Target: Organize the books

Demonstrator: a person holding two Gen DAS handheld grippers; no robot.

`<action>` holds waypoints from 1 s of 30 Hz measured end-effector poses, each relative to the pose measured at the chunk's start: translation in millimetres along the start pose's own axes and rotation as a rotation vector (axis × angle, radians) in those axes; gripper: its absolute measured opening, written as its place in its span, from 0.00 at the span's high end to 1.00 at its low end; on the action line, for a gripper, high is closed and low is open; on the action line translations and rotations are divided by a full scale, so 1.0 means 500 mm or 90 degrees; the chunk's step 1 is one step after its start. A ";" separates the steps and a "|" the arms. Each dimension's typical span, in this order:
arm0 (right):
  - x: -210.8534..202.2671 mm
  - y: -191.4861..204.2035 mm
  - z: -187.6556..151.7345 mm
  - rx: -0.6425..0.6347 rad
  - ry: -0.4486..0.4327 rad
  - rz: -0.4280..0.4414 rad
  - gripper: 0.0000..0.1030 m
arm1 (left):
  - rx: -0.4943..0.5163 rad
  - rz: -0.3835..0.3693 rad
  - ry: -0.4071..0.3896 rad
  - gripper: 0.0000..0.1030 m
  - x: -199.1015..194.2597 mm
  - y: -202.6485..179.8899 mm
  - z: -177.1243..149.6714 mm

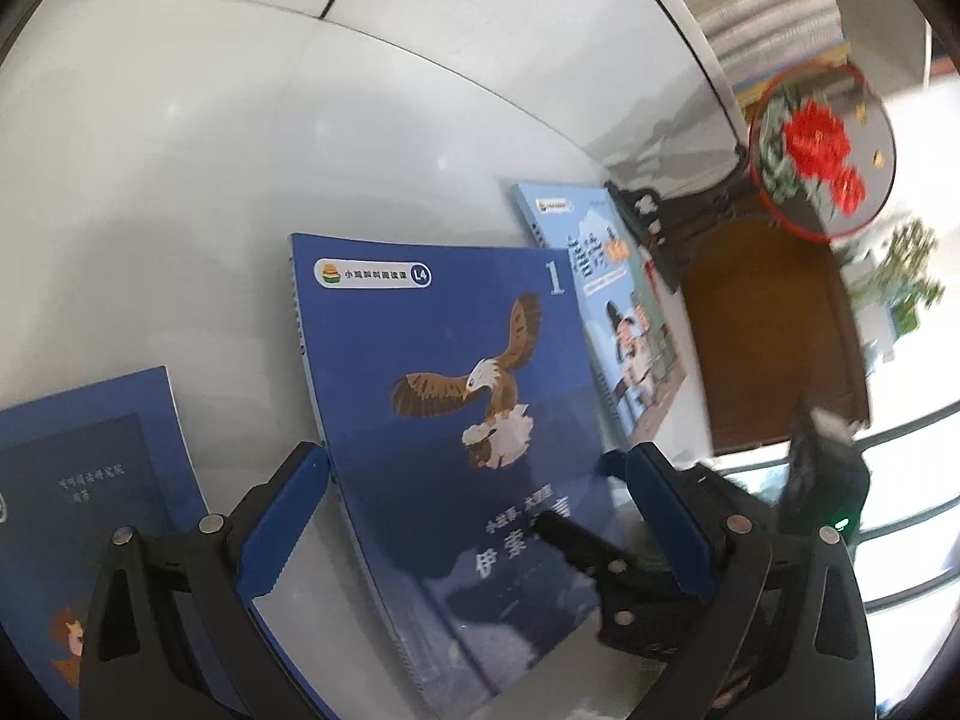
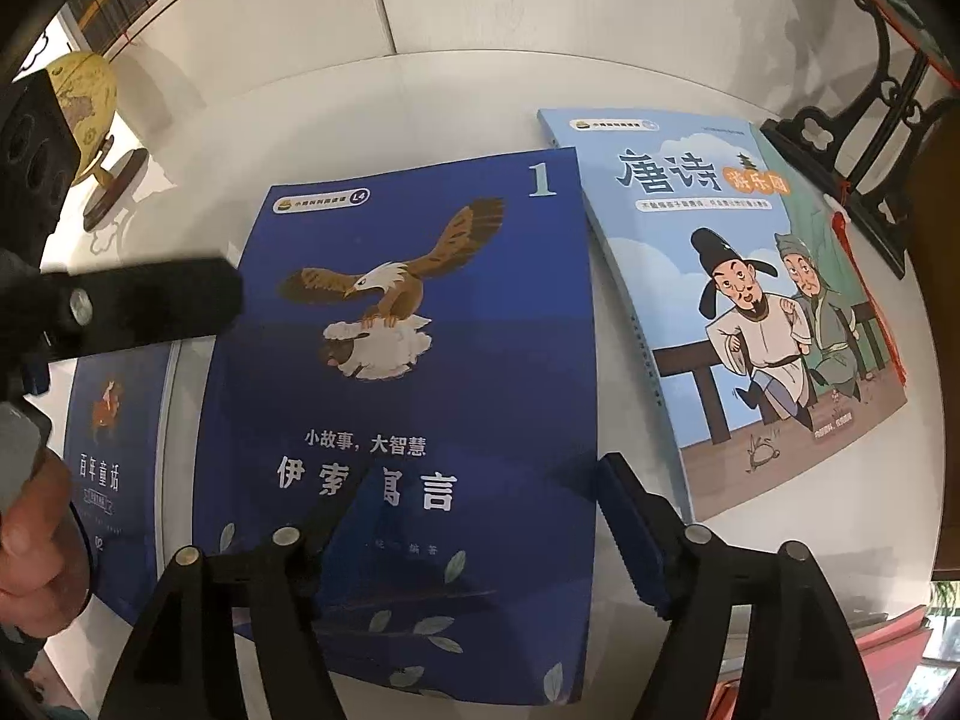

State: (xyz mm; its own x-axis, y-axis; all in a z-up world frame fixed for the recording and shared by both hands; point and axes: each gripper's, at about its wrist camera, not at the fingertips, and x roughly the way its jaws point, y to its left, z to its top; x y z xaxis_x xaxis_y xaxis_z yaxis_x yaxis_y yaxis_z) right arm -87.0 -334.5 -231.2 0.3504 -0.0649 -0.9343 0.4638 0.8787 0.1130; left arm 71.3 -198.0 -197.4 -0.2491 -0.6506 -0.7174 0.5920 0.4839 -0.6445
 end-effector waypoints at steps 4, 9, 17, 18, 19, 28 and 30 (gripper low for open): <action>-0.001 0.001 0.002 0.002 0.000 -0.003 0.29 | 0.005 -0.006 0.004 0.05 0.006 -0.004 0.002; 0.003 0.004 0.008 0.011 -0.003 -0.009 0.29 | 0.047 0.044 0.008 0.05 0.021 -0.023 -0.006; -0.011 -0.004 -0.005 0.001 -0.008 0.014 0.51 | 0.062 0.075 0.004 0.04 0.016 -0.012 -0.002; -0.011 0.001 -0.006 -0.008 -0.008 0.004 0.52 | 0.063 0.076 0.004 0.04 0.016 -0.012 -0.001; -0.012 0.002 -0.007 -0.012 -0.009 0.002 0.53 | 0.065 0.079 0.004 0.04 0.017 -0.013 0.000; -0.058 0.009 -0.030 -0.020 -0.057 0.013 0.65 | 0.066 0.095 -0.003 0.04 0.014 -0.011 0.005; -0.064 0.020 -0.027 -0.031 -0.062 0.006 0.65 | 0.068 0.098 -0.005 0.02 0.016 -0.014 0.004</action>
State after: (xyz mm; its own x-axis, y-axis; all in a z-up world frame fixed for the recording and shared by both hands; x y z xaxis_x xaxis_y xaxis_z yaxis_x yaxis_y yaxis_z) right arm -104.7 -317.4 -204.7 0.4327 -0.0994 -0.8961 0.4205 0.9014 0.1030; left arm 67.0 -207.7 -198.1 -0.1441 -0.5784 -0.8029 0.7007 0.5133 -0.4955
